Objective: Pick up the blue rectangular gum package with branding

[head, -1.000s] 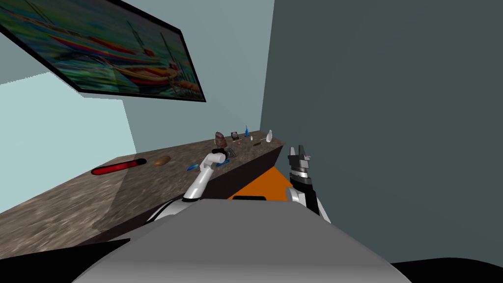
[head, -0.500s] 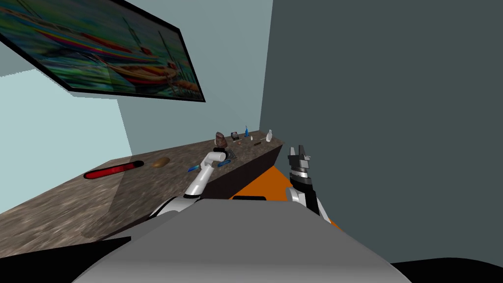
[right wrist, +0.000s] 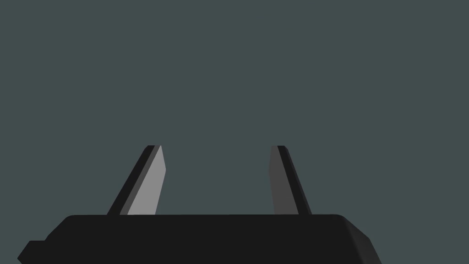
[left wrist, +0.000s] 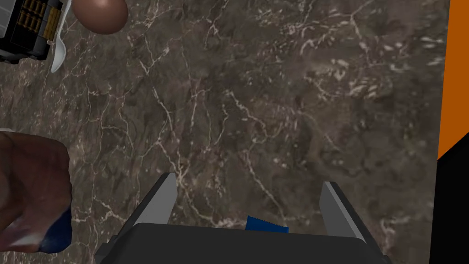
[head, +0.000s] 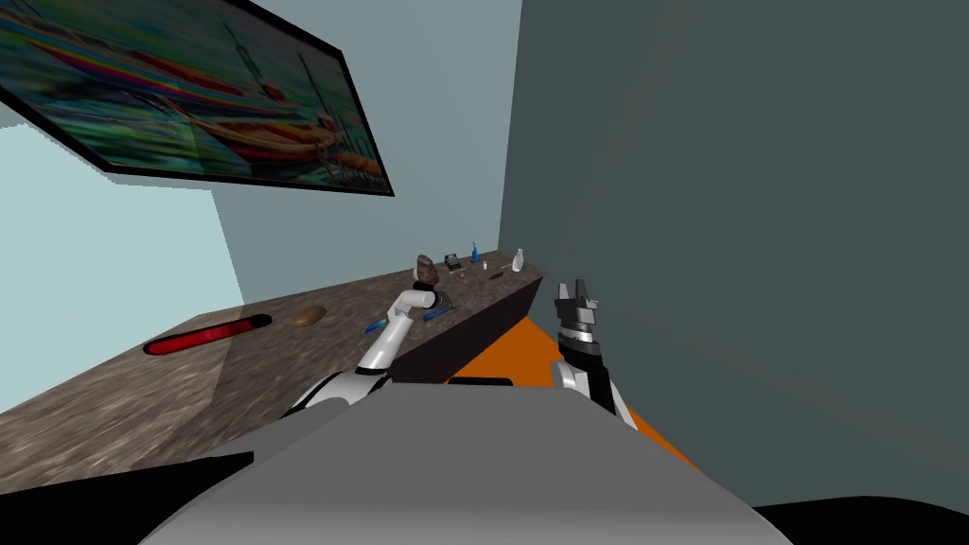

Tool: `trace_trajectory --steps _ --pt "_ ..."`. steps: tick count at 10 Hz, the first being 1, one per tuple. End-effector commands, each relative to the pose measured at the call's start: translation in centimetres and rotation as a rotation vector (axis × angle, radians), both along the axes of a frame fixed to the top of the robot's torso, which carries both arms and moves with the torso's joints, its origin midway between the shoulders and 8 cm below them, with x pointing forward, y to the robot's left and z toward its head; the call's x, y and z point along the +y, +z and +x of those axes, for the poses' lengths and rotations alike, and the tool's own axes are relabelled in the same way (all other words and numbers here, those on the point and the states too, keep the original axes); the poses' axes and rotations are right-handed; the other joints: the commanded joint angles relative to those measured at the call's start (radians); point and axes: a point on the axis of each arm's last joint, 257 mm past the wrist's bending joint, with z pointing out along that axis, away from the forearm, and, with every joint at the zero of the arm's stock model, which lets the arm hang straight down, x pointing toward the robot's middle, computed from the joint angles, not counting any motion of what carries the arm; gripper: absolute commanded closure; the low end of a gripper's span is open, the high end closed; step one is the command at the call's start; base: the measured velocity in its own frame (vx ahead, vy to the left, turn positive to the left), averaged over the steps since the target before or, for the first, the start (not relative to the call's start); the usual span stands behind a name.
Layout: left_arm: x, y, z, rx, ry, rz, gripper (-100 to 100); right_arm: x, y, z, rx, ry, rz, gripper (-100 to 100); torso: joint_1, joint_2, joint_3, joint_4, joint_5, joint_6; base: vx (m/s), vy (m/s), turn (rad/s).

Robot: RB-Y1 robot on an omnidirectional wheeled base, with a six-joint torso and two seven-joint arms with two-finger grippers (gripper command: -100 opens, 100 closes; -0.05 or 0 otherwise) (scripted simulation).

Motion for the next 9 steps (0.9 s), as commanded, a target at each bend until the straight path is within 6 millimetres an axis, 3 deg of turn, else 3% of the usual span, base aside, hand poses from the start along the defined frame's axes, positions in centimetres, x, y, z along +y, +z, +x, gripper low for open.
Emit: trace_trajectory --steps 1,9 --pt "0.2 -0.4 -0.4 0.036 -0.003 0.005 -100 0.0 0.0 0.0 0.000 0.000 0.000 0 0.000 0.000 0.000 0.000 0.000 0.000 -0.028 0.072 -0.044" --pt "1.8 -2.8 -3.3 0.244 -0.016 0.040 -100 0.0 0.0 0.0 0.000 0.000 0.000 0 0.001 0.000 0.000 0.000 0.000 0.000 -0.033 0.081 -0.067"
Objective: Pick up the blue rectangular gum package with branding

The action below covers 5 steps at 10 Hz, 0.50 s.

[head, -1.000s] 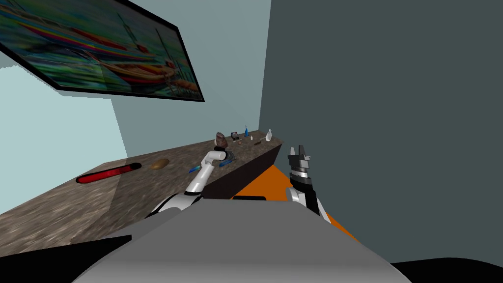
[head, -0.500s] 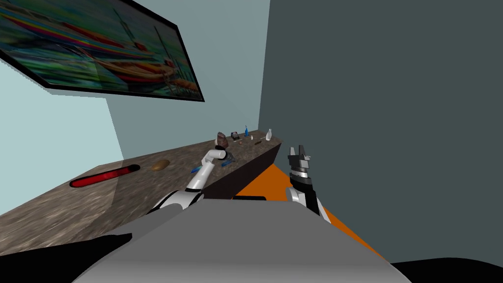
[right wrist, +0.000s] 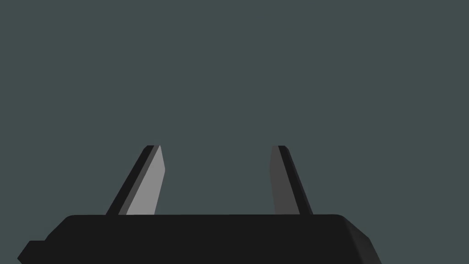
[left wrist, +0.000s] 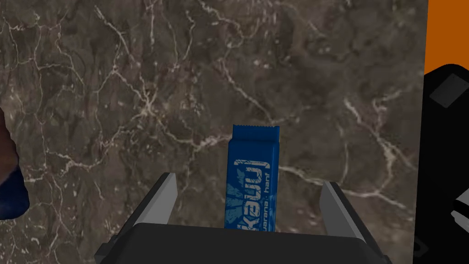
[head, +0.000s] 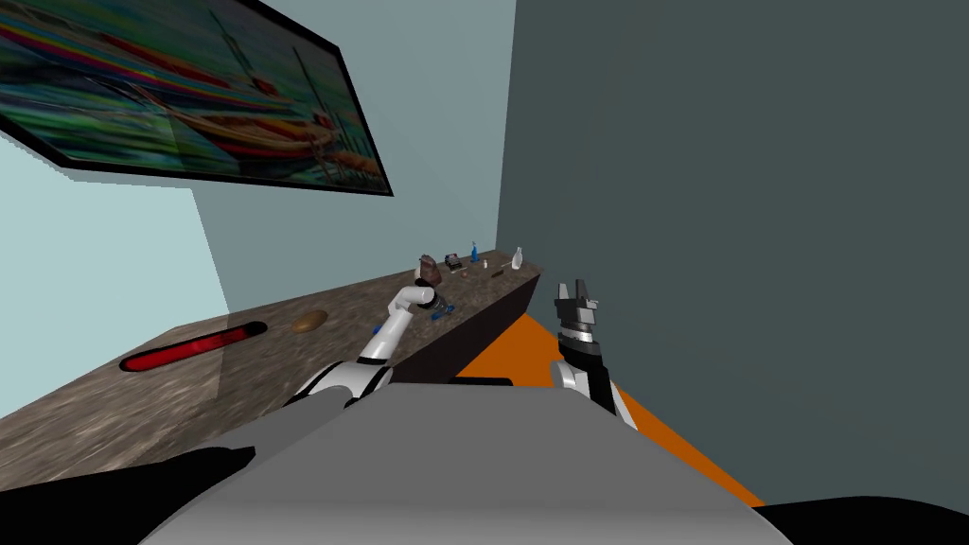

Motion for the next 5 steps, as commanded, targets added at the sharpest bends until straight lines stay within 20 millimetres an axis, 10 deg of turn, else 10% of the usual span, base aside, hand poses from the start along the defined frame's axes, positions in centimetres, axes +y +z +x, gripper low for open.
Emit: trace_trajectory --steps 1,3,4,5 --pt "0.3 -0.3 -0.6 0.035 -0.003 0.006 -100 0.0 0.0 0.0 0.000 0.000 0.000 0 0.000 0.000 0.000 0.000 0.000 0.000 -0.034 0.080 -0.070" --pt "0.3 -0.3 -0.6 0.039 -0.004 0.006 -100 0.0 0.0 0.0 0.000 0.000 0.000 0 -0.002 0.000 0.000 0.000 0.000 0.000 -0.021 0.044 -0.022" --pt "0.3 -0.4 -0.7 0.043 -0.004 0.007 0 0.0 0.0 0.0 0.000 0.000 0.000 0 -0.004 -0.001 -0.001 0.000 -0.001 0.000 -0.003 0.006 0.001" --pt "0.4 -1.4 -0.6 0.042 -0.002 0.007 -100 0.0 0.0 0.0 0.000 0.000 0.000 0 -0.006 -0.002 -0.001 0.000 -0.001 0.000 0.018 -0.006 -0.019"
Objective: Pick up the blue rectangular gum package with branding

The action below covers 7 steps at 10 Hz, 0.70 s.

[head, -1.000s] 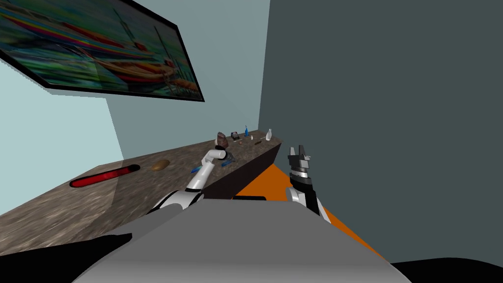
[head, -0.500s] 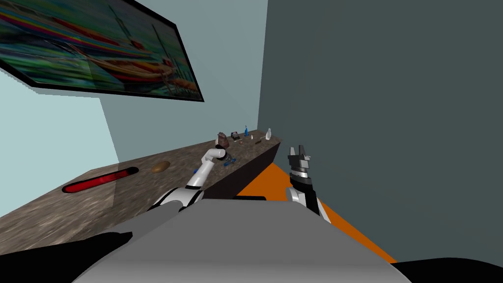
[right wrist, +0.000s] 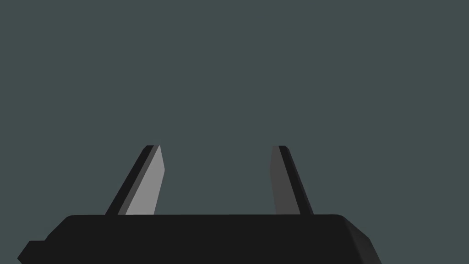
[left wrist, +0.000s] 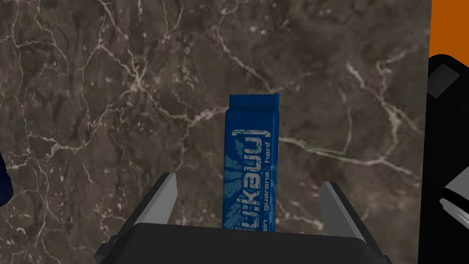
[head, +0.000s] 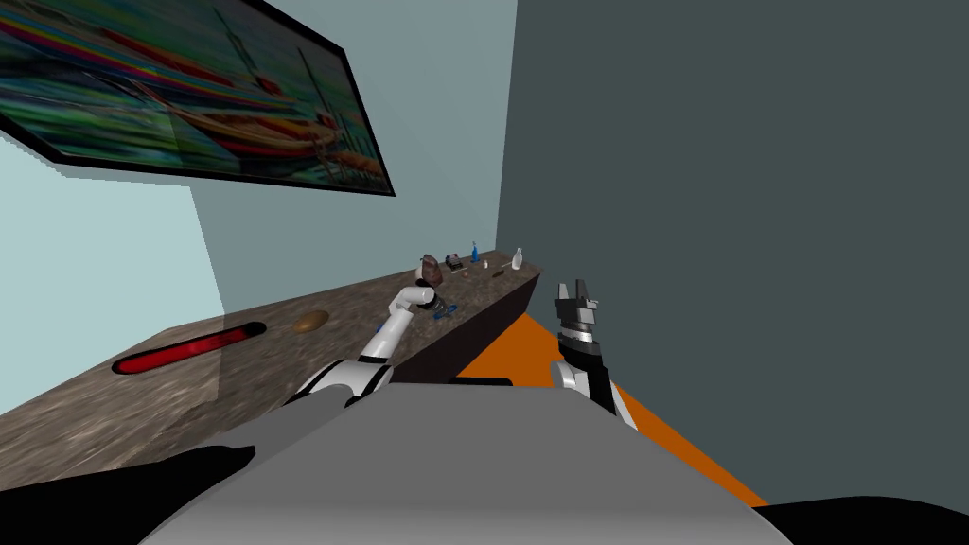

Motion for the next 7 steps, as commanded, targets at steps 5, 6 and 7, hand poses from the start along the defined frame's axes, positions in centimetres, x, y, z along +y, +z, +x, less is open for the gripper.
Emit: trace_trajectory --steps 5,6,7 --pt "-0.07 -1.11 -0.06 -0.004 0.001 0.001 100 0.00 0.00 0.00 0.000 0.000 0.000 0 0.000 0.000 0.000 0.000 0.000 0.000 0.015 -0.007 -0.006" --pt "-0.09 -1.14 -0.09 -0.003 0.002 0.000 100 0.00 0.00 0.00 0.000 0.000 0.000 0 0.000 0.000 0.000 0.000 0.000 0.000 0.000 0.000 0.000" --pt "-0.09 -1.13 -0.08 -0.003 0.002 0.000 100 0.00 0.00 0.00 0.000 0.000 0.000 0 0.000 0.000 0.000 0.000 0.000 0.000 0.000 0.000 0.000"
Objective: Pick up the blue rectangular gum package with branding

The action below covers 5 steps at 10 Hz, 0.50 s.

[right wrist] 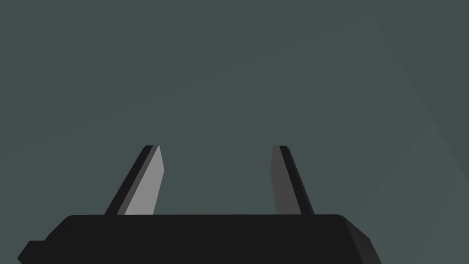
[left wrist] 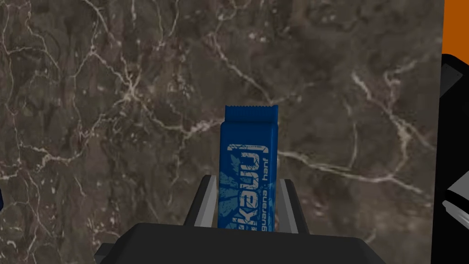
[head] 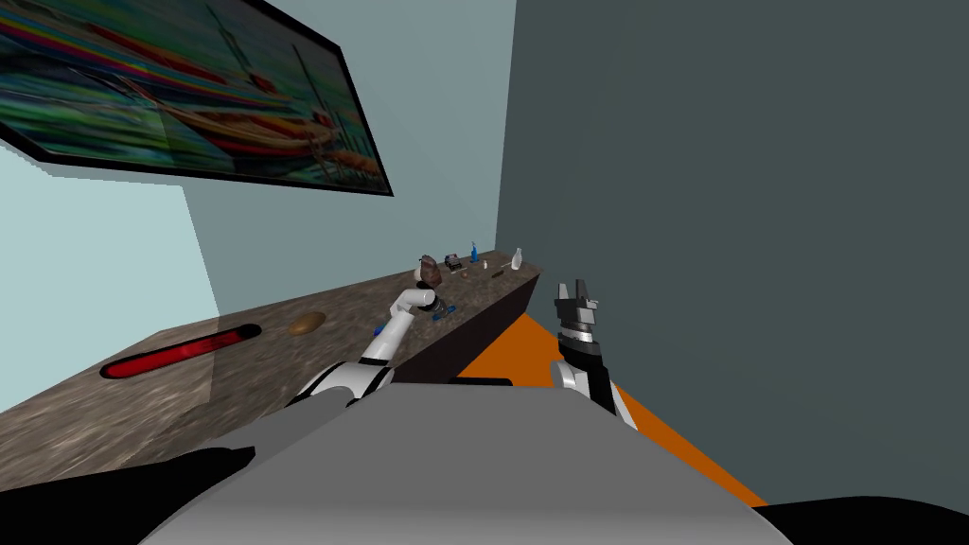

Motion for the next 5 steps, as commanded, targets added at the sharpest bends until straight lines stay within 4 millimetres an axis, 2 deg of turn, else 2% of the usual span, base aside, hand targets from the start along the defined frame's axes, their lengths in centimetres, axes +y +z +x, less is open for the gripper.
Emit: trace_trajectory --steps 1,2,3,5 --pt "0.0 0.0 0.0 0.000 0.000 0.000 100 0.0 0.0 0.0 0.000 0.000 0.000 0 0.000 0.000 0.000 0.000 0.000 0.000 0.000 0.000 0.000" --pt "0.0 0.0 0.0 0.000 0.000 0.000 0 0.0 0.0 0.0 0.000 0.000 0.000 0 0.000 0.000 0.000 0.000 0.000 0.000 0.000 0.000 0.000" --pt "0.0 1.2 0.1 0.000 -0.002 0.000 100 0.0 0.0 0.0 0.000 0.000 0.000 0 0.000 0.000 0.000 0.000 0.000 0.000 -0.022 0.008 0.021" --pt "-0.1 1.3 0.1 -0.003 -0.003 0.000 100 0.0 0.0 0.0 0.000 0.000 0.000 0 0.001 0.002 0.001 0.001 0.000 0.000 -0.023 0.011 0.010"
